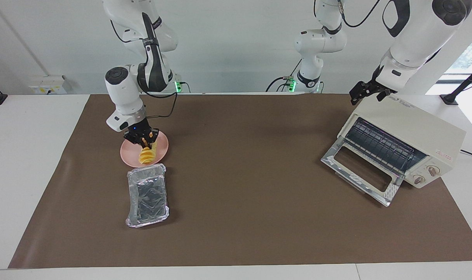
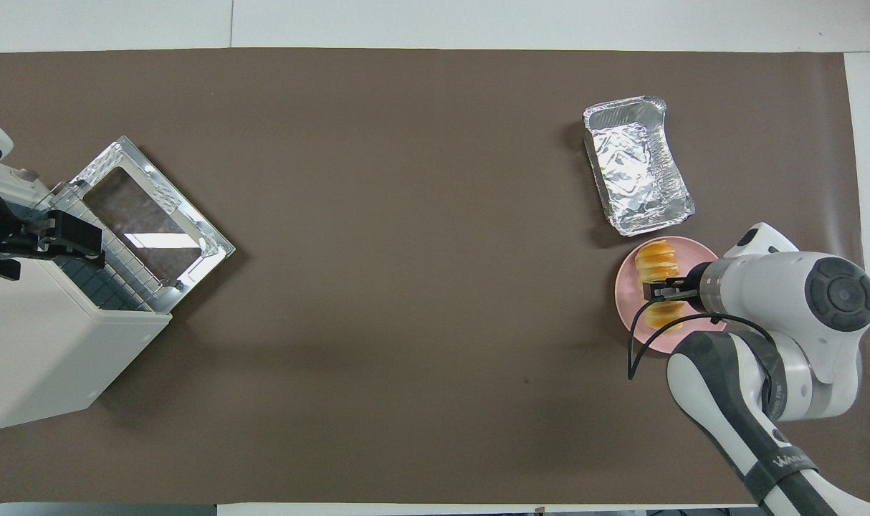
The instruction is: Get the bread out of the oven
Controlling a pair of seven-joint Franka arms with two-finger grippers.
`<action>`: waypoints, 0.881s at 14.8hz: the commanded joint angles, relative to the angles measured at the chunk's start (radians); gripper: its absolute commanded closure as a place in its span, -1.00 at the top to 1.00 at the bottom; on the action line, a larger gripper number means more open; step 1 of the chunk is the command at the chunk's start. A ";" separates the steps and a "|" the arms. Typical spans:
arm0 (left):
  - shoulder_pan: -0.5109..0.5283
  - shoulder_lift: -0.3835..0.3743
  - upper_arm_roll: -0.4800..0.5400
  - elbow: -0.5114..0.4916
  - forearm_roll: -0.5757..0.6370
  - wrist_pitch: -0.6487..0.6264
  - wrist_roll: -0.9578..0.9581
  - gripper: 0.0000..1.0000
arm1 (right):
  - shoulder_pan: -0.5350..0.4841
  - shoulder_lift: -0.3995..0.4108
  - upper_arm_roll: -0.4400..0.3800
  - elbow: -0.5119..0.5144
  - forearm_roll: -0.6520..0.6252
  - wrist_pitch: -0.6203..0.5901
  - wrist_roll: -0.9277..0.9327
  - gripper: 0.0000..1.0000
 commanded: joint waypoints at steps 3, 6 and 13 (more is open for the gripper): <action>-0.002 -0.024 0.012 -0.014 -0.017 -0.009 0.008 1.00 | -0.010 -0.005 0.002 0.224 0.016 -0.271 -0.030 1.00; -0.012 -0.026 0.013 -0.017 -0.017 -0.007 0.007 1.00 | -0.033 0.008 0.001 0.411 0.017 -0.446 -0.093 1.00; -0.001 -0.026 0.013 -0.015 -0.016 -0.003 0.000 1.00 | -0.080 0.009 -0.002 0.792 0.005 -0.997 -0.202 1.00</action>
